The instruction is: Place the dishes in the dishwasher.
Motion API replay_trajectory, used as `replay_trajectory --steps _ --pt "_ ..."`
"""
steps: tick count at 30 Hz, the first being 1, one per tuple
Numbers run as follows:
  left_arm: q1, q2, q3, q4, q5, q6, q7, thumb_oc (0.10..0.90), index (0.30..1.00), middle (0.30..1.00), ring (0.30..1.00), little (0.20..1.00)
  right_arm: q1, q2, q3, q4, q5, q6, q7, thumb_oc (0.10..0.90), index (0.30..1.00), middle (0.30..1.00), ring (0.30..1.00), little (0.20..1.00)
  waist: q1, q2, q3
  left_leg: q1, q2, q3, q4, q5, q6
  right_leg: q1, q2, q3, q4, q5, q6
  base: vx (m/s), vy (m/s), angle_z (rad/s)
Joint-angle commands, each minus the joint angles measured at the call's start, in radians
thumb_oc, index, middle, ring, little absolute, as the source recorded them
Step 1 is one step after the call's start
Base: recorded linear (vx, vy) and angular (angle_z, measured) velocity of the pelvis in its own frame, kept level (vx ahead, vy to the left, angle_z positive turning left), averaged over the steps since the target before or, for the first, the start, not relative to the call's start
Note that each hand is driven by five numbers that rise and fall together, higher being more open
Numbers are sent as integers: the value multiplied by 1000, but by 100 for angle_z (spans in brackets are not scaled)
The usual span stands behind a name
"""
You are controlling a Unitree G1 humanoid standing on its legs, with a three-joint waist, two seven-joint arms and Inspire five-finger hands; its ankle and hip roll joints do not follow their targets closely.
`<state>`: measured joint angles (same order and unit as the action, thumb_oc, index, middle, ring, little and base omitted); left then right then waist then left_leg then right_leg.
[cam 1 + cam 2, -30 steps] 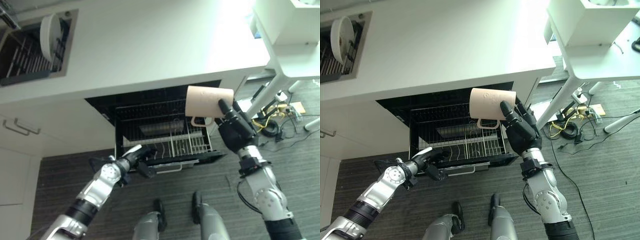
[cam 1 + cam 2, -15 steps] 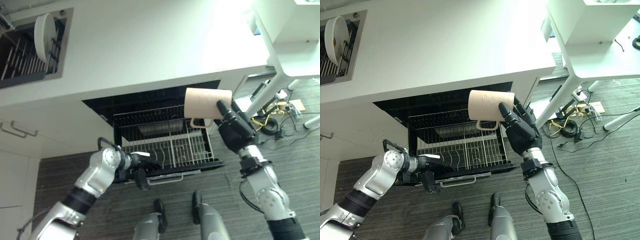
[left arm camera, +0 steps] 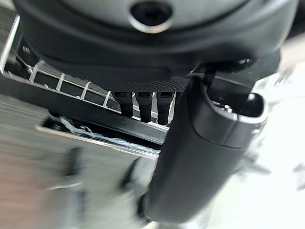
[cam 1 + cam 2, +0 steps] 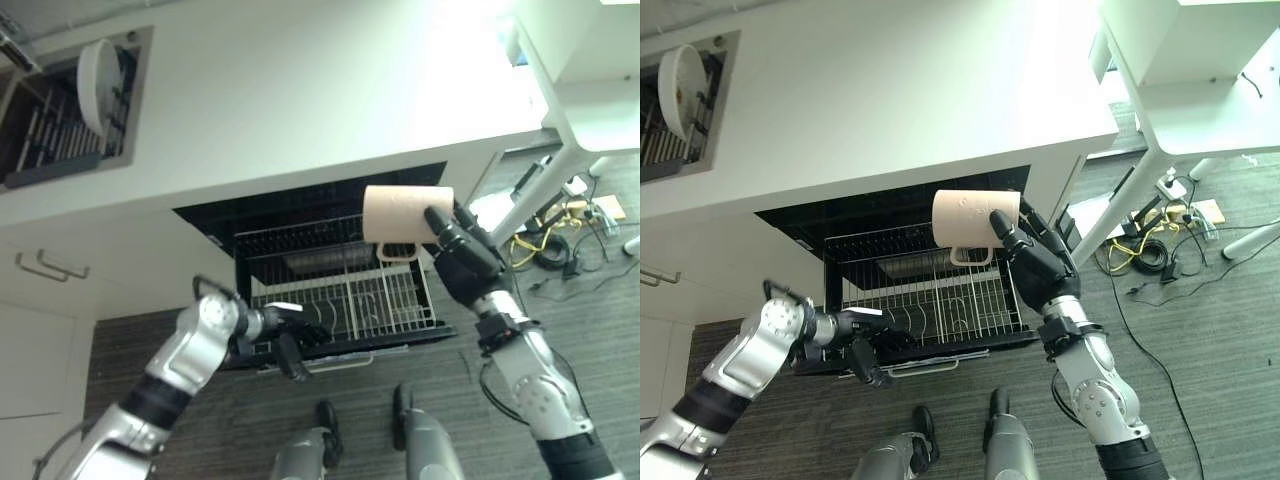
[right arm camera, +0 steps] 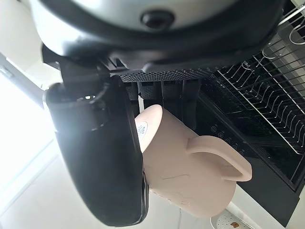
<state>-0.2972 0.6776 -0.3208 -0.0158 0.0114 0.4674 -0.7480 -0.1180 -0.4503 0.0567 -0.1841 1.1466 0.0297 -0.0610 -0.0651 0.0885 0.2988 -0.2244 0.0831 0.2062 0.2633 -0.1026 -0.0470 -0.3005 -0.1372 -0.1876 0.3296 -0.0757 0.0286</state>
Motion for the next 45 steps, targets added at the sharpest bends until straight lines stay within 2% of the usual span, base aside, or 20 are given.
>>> replay_trajectory --steps 1,2,3,4,8,14,21,24,30,31,35,45 --pt "92 37 106 -181 -359 -263 267 800 900 900 900 900 -54 1 -125 -69 -10 -67 51 400 300 300 300 300 29 -40 -70 -57 66 -78 37 -29 -20 -5 -82 23 -30 -11 126 15 -56 34" --pt "113 26 174 -190 -411 -376 350 800 900 900 900 900 -55 17 -151 -36 -44 -85 53 400 300 300 300 300 44 -44 -65 -60 65 -88 37 -30 -19 -4 -83 14 -30 -10 125 -17 -70 32" --pt "121 6 204 -196 -426 -447 394 800 900 900 900 900 -58 27 -159 -29 -60 -96 42 400 300 300 300 300 52 -51 -60 -63 63 -93 37 -29 -18 -5 -83 9 -30 -9 123 -64 -129 30" --pt "145 -46 250 -213 -459 -549 465 800 900 900 900 900 -62 47 -171 -21 -98 -109 4 400 300 300 300 300 67 -63 -50 -70 62 -103 37 -31 -15 -8 -80 1 -30 -8 119 -67 -109 21" --pt "170 -96 270 -239 -438 -609 526 800 900 900 900 900 -67 59 -183 -28 -168 -109 -48 400 300 300 300 300 79 -74 -40 -77 59 -112 37 -33 -12 -13 -74 -3 -30 -6 114 -41 -57 11" --pt "170 -117 259 -232 -436 -580 592 800 900 900 900 900 -85 37 -188 -14 -273 -75 -97 400 300 300 300 300 89 -87 -27 -82 59 -119 37 -34 -10 -18 -72 -7 -30 -3 114 -25 -38 0" --pt "167 -108 232 -193 -442 -535 603 800 900 900 900 900 -94 -43 -172 43 -416 32 -69 400 300 300 300 300 94 -101 -18 -83 62 -120 37 -30 -9 -17 -72 -10 -30 2 119 -11 -31 1" --pt "144 -81 201 -165 -461 -522 588 800 900 900 900 900 -133 -133 -133 129 -591 103 -20 400 300 300 300 300 103 -113 -12 -80 68 -122 37 -27 -13 -10 -76 -20 -30 6 124 -18 -71 8" --pt "112 -52 175 -142 -478 -506 576 800 900 900 900 900 -217 -238 -60 197 -753 199 44 400 300 300 300 300 114 -128 -9 -75 73 -127 37 -23 -18 -2 -77 -29 -30 8 127 -6 -61 2" --pt "101 -38 163 -131 -486 -505 574 800 900 900 900 900 -270 -279 -14 233 -799 242 75 400 300 300 300 300 122 -135 -8 -71 76 -131 37 -20 -21 4 -78 -33 -30 8 126 -2 -61 3" --pt "96 -26 158 -120 -497 -502 558 800 900 900 900 900 -319 -323 25 300 -876 271 108 400 300 300 300 300 133 -140 -6 -64 80 -136 37 -17 -24 15 -79 -42 -30 7 124 8 -57 0" --pt "77 -3 128 -107 -525 -498 540 800 900 900 900 900 -463 -408 119 447 -963 338 171 400 300 300 300 300 159 -136 -4 -57 79 -148 37 -14 -27 28 -82 -52 -30 6 123 5 -16 4"
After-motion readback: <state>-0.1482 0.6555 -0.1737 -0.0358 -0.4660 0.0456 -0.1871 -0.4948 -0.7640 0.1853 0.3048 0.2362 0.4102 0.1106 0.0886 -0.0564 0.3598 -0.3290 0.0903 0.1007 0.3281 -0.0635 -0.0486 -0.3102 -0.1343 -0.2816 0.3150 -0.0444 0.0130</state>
